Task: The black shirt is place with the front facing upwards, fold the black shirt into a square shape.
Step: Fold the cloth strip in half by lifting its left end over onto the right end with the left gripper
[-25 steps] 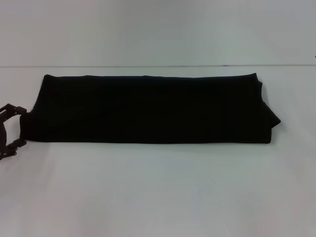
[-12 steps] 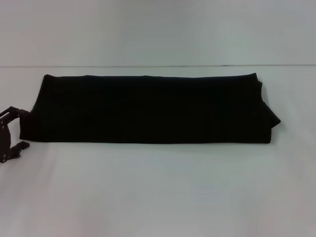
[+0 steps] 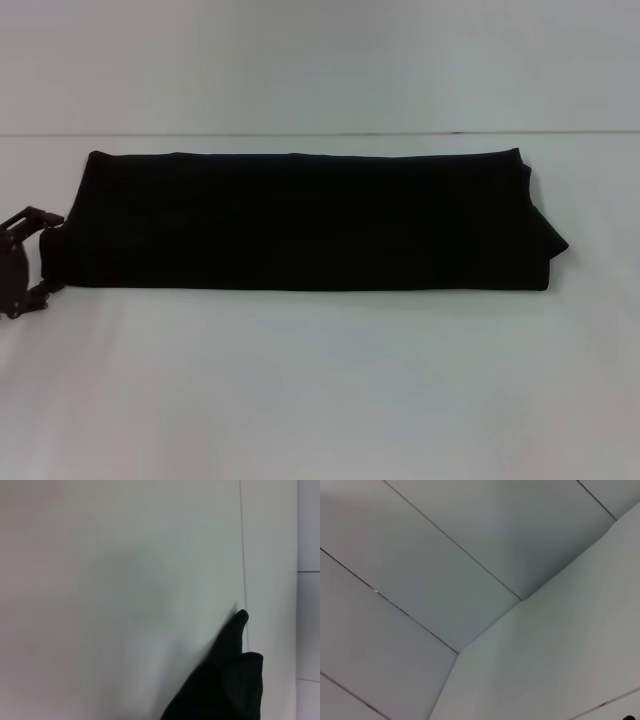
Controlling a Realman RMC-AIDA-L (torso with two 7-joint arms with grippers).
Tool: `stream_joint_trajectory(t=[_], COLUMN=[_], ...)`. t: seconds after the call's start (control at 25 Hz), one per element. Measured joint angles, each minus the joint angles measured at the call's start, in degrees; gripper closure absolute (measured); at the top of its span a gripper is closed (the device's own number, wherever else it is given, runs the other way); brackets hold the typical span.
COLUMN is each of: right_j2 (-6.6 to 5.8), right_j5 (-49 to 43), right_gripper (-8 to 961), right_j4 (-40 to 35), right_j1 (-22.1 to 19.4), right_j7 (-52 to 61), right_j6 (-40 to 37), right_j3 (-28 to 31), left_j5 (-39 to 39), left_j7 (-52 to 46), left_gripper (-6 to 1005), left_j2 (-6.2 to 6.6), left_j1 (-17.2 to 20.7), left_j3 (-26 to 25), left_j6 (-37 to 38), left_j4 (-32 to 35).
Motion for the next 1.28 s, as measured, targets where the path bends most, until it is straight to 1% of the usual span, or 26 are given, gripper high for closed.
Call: stream_joint_trajectory(t=[0.16, 0.44, 0.56, 0.76, 0.84, 0.96, 1.12, 1.28], right_j2=[0.0, -0.06, -0.08, -0.05, 0.04, 0.08, 0.1, 0.09], right_j5=[0.0, 0.0, 0.01, 0.02, 0.02, 0.01, 0.0, 0.0], right_gripper=[8, 8, 8, 9, 9, 9, 9, 9], right_j4=[0.0, 0.0, 0.0, 0.0, 0.0, 0.0, 0.12, 0.41], right_j1=[0.05, 0.0, 0.0, 0.01, 0.09, 0.2, 0.32, 0.34], right_j7=[0.0, 0.01, 0.01, 0.05, 0.04, 0.0, -0.03, -0.06], right_j6=[0.22, 0.28, 0.29, 0.43, 0.78, 1.41, 1.59, 1.65], right_j3=[0.03, 0.32, 0.46, 0.51, 0.51, 0.36, 0.2, 0.16], left_j5=[0.0, 0.01, -0.98, -4.45, -4.05, -2.55, -1.48, -0.15], left_j7=[0.0, 0.79, 2.64, 5.41, 5.15, 4.84, 4.66, 4.47], left_gripper=[68, 68, 69, 69, 69, 69, 70, 70], left_j2=[0.43, 0.46, 0.47, 0.49, 1.02, 1.36, 1.25, 1.14], left_j1=[-1.12, -2.81, -3.04, -1.43, -0.77, -0.02, 0.7, 0.48], left_j3=[0.35, 0.69, 0.17, -1.27, -0.95, -0.81, -0.83, -0.73], left_j6=[-0.69, -1.53, 0.24, 5.83, 6.02, 5.25, 4.64, 3.78], left_j4=[-1.27, -1.5, -0.57, 2.09, 1.06, -0.64, -0.84, -1.07])
